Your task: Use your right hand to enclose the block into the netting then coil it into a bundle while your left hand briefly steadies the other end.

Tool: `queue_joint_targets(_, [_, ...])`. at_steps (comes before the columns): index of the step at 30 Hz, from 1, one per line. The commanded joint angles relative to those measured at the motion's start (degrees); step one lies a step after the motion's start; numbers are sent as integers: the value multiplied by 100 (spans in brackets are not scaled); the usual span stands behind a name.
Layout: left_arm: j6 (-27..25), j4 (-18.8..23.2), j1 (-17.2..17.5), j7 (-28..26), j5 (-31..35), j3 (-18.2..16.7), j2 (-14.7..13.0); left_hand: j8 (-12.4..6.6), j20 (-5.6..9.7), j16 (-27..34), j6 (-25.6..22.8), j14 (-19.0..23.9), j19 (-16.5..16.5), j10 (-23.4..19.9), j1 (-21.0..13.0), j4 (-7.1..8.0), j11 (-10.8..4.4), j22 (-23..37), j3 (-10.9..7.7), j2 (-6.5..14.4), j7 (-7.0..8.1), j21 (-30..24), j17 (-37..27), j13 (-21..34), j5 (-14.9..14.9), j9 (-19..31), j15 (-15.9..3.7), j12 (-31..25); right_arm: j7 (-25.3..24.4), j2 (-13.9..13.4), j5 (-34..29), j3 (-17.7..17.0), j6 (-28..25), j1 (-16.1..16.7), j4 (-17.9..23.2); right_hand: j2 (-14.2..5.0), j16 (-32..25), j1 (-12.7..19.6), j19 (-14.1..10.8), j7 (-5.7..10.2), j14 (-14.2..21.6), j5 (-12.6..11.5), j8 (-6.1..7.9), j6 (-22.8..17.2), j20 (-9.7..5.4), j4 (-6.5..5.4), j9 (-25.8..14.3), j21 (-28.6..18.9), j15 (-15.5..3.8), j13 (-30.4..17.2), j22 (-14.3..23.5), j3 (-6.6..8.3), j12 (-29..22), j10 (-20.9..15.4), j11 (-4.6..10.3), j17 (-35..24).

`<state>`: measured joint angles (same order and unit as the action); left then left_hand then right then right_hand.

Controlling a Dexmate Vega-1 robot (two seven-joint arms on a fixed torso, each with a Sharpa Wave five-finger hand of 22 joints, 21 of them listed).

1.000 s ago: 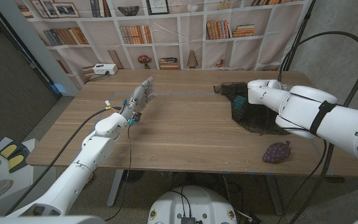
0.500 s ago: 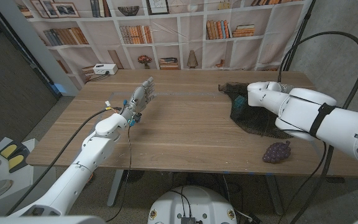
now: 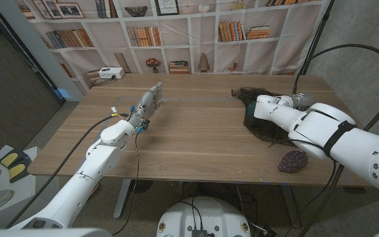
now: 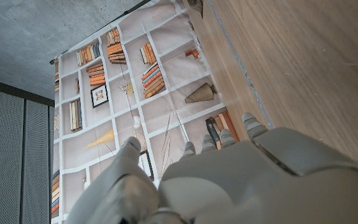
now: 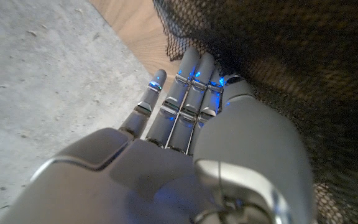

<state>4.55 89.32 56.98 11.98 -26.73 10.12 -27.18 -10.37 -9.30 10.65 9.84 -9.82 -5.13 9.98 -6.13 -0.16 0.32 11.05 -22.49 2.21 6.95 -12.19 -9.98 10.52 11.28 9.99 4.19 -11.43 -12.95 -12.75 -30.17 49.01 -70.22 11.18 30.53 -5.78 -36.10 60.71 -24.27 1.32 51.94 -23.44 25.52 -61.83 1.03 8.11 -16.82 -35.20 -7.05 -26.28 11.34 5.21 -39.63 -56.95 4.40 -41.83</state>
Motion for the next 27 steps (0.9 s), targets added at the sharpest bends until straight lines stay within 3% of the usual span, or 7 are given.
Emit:
queue_joint_targets(1, [-22,28,-15,44,-6,6,-32,-17,-27,-14,332,-120,-14,487,-45,-23,2,31,-7,47,-9,-34,-25,31,52,10,-10,-24,-2139,-189,-1245,-1878,-6,1671,3303,-110,-20,189,-45,241,94,1,147,-353,13,7,-18,-58,-541,-65,24,10,-77,-87,15,-18])
queue_joint_targets(3, [-17,12,-34,62,-3,13,-34,-17,-26,-14,333,-121,-13,485,-45,-23,3,32,-7,49,-2,-35,-25,31,52,10,-11,-25,-2184,-202,-1470,-1993,103,1904,3683,-107,-15,196,-40,233,126,-2,150,-359,13,5,-7,-62,-534,-92,24,10,-98,-85,14,-19])
queue_joint_targets(12, [-2,-65,-82,129,-31,19,-28,-17,-25,-15,331,-127,-12,483,-47,-25,-3,32,-6,57,-8,-36,-25,30,52,10,-7,-27,-2144,-84,-2039,-2492,582,2485,4583,-80,22,217,-44,218,181,-13,168,-391,19,2,23,-83,-528,-190,24,3,-176,-90,14,-25])
queue_joint_targets(18, [17,-115,-100,160,-39,14,-29,-18,-25,-13,330,-125,-11,482,-48,-26,0,32,-6,62,-9,-37,-25,30,52,10,-16,-27,-1927,-135,-2336,-2574,957,2808,5195,-66,40,230,-49,219,200,-20,180,-406,12,1,34,-94,-529,-202,23,0,-202,-127,16,-32])
queue_joint_targets(27, [52,-165,-102,208,-63,0,-28,-18,-24,-16,328,-134,-11,486,-52,-29,-7,32,-6,71,-13,-38,-25,30,53,10,-9,-26,-1651,-201,-2769,-2493,1331,3012,5617,-60,41,238,-19,238,212,-25,189,-401,15,-15,47,-100,-520,-240,22,-12,-230,-124,15,-82])
